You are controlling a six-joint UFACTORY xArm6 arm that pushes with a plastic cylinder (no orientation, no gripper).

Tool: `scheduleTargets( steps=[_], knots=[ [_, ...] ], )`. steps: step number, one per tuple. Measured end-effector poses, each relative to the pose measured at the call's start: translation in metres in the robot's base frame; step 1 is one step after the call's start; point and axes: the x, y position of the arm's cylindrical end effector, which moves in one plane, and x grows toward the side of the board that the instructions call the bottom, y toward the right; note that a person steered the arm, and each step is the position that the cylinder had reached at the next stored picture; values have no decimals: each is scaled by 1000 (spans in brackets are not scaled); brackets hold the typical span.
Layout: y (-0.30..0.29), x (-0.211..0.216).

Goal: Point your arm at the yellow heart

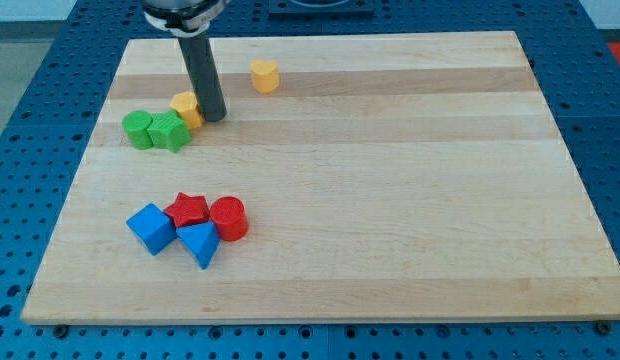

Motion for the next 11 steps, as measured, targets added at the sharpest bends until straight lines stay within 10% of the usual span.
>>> scheduleTargets(
  steps=[4, 6, 11],
  knots=[
    [154, -83],
    [154, -128],
    [95, -91]
  ],
)
